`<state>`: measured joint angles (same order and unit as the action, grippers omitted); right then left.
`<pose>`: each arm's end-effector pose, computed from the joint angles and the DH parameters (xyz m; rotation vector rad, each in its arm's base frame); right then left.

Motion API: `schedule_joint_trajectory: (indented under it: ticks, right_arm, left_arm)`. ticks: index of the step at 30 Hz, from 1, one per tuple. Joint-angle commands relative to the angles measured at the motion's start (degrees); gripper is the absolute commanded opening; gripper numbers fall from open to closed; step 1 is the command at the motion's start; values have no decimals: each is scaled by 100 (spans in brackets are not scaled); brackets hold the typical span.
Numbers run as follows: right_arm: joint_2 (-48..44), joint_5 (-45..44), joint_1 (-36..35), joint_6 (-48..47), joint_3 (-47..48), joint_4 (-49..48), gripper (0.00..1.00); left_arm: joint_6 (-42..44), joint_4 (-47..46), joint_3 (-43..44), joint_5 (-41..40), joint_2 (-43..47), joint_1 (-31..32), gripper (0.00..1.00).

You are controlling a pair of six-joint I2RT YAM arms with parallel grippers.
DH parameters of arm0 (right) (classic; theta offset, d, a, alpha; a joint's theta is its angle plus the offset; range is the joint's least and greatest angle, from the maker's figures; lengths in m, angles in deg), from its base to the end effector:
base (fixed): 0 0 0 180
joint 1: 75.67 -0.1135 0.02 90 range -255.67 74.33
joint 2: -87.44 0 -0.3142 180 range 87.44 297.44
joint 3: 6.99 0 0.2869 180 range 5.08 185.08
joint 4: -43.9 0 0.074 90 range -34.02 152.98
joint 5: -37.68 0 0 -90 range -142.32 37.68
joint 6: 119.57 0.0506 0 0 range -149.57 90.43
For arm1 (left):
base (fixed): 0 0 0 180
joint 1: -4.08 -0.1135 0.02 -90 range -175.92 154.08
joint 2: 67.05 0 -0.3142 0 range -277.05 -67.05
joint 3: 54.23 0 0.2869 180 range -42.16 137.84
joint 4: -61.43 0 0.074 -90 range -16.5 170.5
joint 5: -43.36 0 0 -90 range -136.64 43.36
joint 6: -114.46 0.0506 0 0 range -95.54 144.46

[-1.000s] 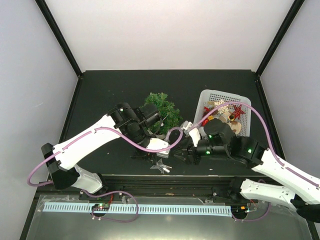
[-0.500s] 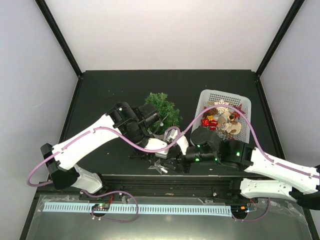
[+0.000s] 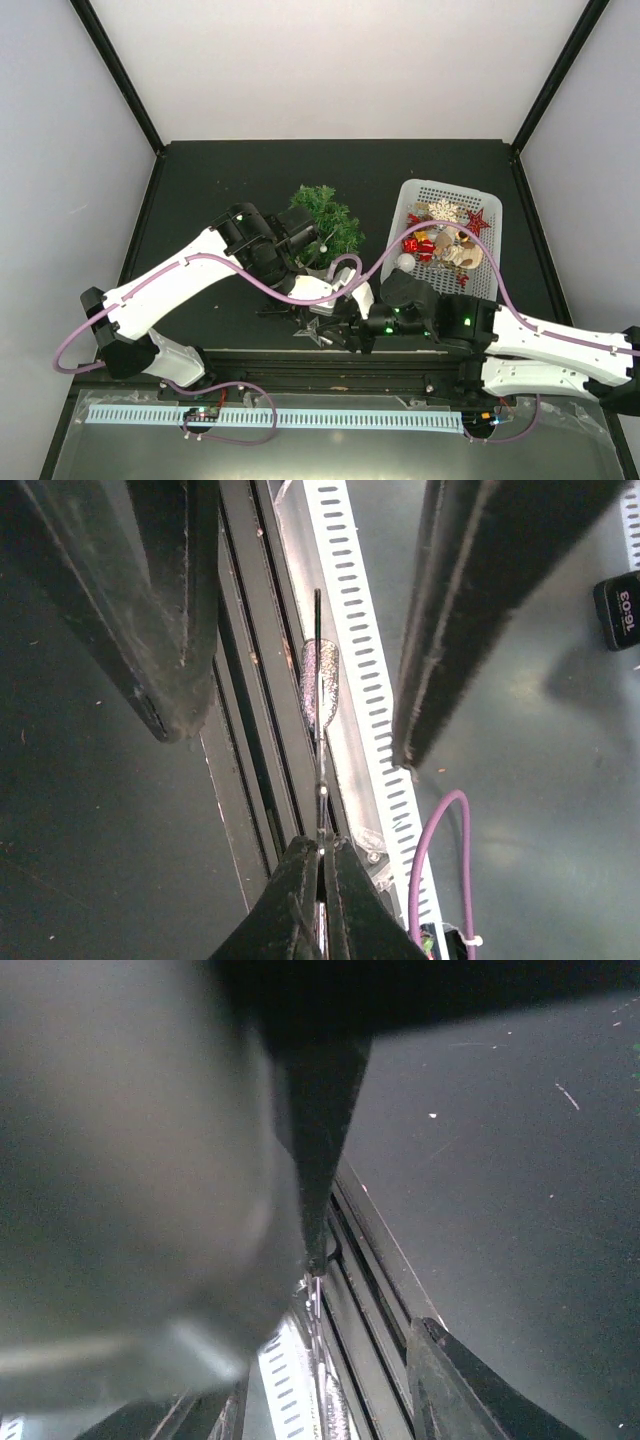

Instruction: Decorate the small christmas tree

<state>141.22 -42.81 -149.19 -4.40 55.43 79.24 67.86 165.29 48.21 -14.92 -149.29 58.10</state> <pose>0.0569 0.2217 0.3544 -1.0342 2.0201 1.1827 0.1311 -0.2258 0.4076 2.2588 1.9216 -0.8540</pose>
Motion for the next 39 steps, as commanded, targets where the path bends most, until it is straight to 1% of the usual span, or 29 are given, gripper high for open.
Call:
schedule_joint_trajectory:
  ticks: [1,6,10,12,18,22,23,24,25,27,31,32,34,37,39]
  right_arm:
    - [-223,-222,-68,177,-336,-292,45]
    - [-413,-284,-89,270,-610,-551,42]
    - [-351,-257,-109,275,-642,-696,40]
    - [-272,-255,-140,270,-641,-775,38]
    - [-175,-348,-214,293,-704,-1023,18]
    - [-196,-377,-215,325,-760,-1146,7]
    - [-213,-401,-216,338,-777,-1155,4]
    - [-241,-451,-220,359,-792,-1155,1]
    - [-282,-511,-232,374,-805,-1145,1]
    - [-434,-642,-233,437,-885,-1175,1]
    - [-839,-885,-230,611,-1070,-1297,1]
    - [-933,-974,-227,653,-1098,-1292,1]
    - [-1180,-1219,-227,762,-1150,-1241,1]
    - [-1582,-1547,-226,943,-1292,-1240,1]
    - [-1872,-1765,-231,1068,-1368,-1259,1]
  left_arm:
    - [24,-251,212,82,90,30,2]
    - [12,-256,217,103,65,27,1]
    - [-5,-250,219,130,12,23,2]
    - [-13,-258,243,136,-12,30,2]
    - [-42,-258,245,109,-20,29,2]
    - [-55,-260,275,4,-12,30,2]
    - [-53,-260,288,-18,-11,25,6]
    - [-71,-264,304,-62,-7,29,16]
    - [-85,-265,326,-92,-11,29,24]
    - [-90,-278,337,-137,12,27,37]
    - [-109,-321,392,-193,77,14,52]
    - [-157,-398,417,-270,103,6,55]
    - [-247,-525,486,-466,159,-40,57]
    - [-414,-750,627,-636,265,-188,58]
    - [-573,-953,774,-530,349,-365,59]
